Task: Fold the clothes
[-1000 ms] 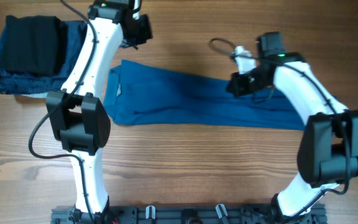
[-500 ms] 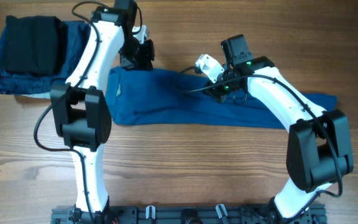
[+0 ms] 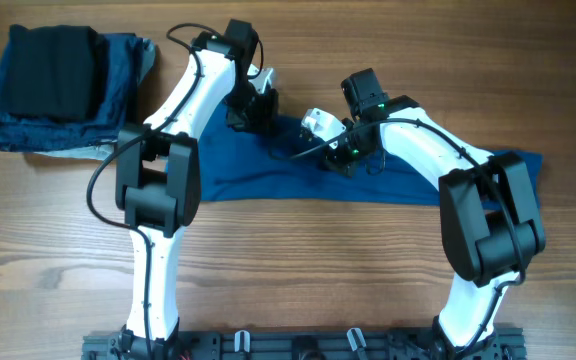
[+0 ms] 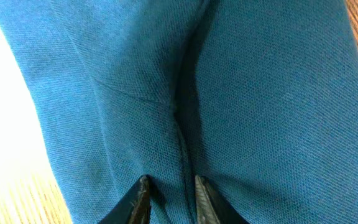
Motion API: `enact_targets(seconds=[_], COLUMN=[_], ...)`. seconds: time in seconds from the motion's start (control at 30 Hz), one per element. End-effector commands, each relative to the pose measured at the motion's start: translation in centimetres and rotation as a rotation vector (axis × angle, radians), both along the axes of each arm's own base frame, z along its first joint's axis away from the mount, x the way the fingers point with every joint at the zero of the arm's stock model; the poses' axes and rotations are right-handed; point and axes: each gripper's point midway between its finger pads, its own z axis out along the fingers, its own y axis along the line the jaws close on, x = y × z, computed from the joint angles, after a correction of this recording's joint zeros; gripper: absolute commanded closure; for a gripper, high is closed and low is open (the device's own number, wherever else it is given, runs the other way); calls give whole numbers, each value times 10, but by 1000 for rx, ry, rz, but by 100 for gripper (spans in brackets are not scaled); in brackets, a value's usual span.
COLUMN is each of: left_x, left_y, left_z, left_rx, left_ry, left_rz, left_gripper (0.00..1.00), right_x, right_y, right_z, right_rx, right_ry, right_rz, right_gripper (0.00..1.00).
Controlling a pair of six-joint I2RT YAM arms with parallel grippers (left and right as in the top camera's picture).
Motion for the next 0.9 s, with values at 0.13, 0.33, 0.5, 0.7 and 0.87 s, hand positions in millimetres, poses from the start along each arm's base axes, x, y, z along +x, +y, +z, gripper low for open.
enact_targets(seconds=[0.13, 0.33, 0.5, 0.7, 0.87], left_x=[-2, 5, 5, 5, 7], left_y=[5, 4, 4, 4, 11], left_z=[-37, -37, -37, -37, -39], left_rx=[42, 38, 38, 39, 75], left_ry=[39, 15, 14, 15, 4], left_rz=[-11, 3, 3, 4, 7], left_gripper=[90, 87, 87, 87, 87], right_x=[-16, -50, -69, -60, -76], right_y=[15, 21, 21, -29, -54], right_z=[3, 10, 5, -18, -19], right_rx=[83, 138, 61, -260, -396], right_ry=[77, 243, 355, 308, 366], right_rz=[30, 30, -59, -252, -333], right_gripper=[84, 86, 82, 81, 86])
